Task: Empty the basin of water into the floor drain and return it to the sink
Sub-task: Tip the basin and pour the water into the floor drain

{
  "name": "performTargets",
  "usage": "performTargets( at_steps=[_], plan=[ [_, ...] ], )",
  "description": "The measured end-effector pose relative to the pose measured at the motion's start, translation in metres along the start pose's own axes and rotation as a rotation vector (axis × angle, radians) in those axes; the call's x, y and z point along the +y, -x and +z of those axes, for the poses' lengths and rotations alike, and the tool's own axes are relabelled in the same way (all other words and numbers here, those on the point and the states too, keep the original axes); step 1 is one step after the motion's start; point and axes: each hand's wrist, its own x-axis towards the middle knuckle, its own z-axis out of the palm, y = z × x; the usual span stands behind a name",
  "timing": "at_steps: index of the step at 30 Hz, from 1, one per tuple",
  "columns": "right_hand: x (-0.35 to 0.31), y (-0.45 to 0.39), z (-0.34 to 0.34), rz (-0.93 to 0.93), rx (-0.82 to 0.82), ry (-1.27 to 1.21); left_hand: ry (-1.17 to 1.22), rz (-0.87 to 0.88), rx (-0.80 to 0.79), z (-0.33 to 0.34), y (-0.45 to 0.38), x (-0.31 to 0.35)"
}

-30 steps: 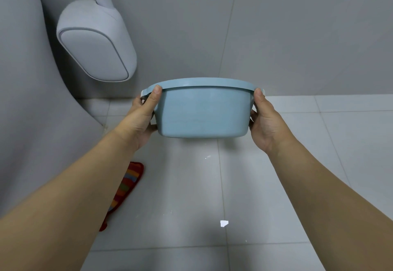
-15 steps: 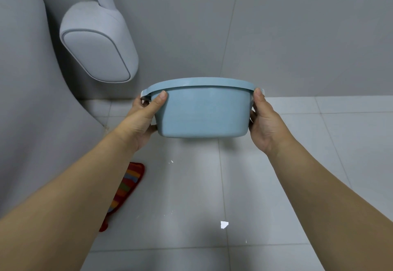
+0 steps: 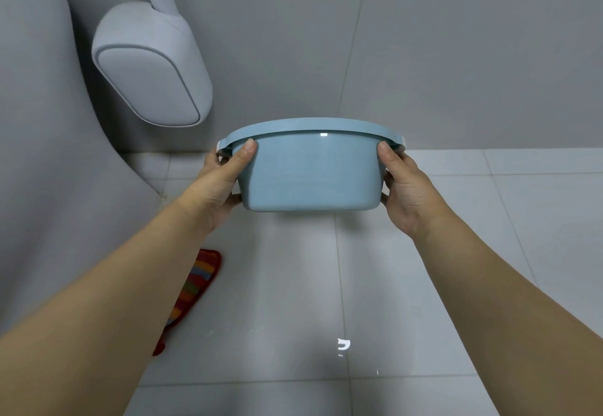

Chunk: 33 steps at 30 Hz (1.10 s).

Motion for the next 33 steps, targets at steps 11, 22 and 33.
performTargets(
  at_steps=[11,22,33],
  plan=[
    [-0.004,0.004,0.006,0.019,0.011,-0.034,0.019,-0.015,0.02,0.003,0.005,0.003],
    [-0.003,0.002,0.007,0.03,0.019,-0.099,0.063,-0.027,0.024,0.009,0.011,0.005],
    [0.0,-0.004,0.005,0.084,0.011,-0.143,0.058,-0.015,0.031,0.008,0.008,0.004]
  ],
)
